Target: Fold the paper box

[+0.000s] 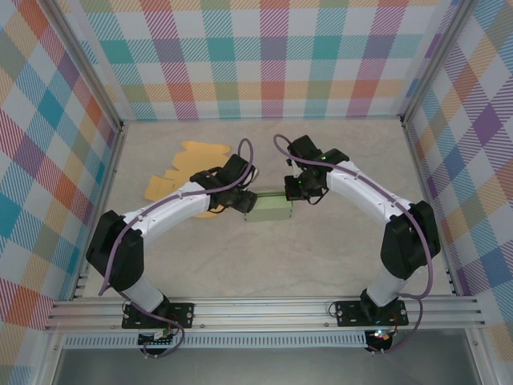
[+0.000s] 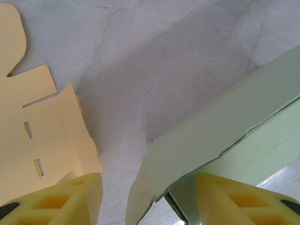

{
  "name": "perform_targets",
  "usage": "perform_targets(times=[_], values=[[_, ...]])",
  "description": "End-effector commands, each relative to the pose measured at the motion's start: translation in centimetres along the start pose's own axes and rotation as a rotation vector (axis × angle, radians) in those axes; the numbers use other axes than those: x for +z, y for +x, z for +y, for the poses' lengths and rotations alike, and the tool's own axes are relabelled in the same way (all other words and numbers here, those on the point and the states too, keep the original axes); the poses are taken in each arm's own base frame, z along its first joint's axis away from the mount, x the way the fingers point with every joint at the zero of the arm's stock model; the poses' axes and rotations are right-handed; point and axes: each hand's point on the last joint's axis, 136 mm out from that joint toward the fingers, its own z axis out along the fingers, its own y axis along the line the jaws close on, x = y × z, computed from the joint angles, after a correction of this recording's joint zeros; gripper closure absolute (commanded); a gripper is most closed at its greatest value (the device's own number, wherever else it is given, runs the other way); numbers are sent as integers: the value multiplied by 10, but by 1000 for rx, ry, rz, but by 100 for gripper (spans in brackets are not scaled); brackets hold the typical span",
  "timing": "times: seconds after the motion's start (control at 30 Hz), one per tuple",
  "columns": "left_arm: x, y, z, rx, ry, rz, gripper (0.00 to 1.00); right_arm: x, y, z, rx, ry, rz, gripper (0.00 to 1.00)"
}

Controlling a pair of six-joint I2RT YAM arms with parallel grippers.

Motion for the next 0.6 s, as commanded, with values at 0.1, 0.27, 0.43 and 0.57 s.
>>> perform_targets(times=[0.1,0.27,0.43,0.57], values=[[-2,-3,-4,32,-28,20,60,6,4,3,-2,-18,45,100],[1,-3,-8,37,-44,40,69,7,4,4,-1,-23,48,100],[2,-5,-9,19,-52,56,86,8,4,6,1,-34,51,100],[0,-9,-14,17,-50,55,100,5,2,9,2,-50,46,100]])
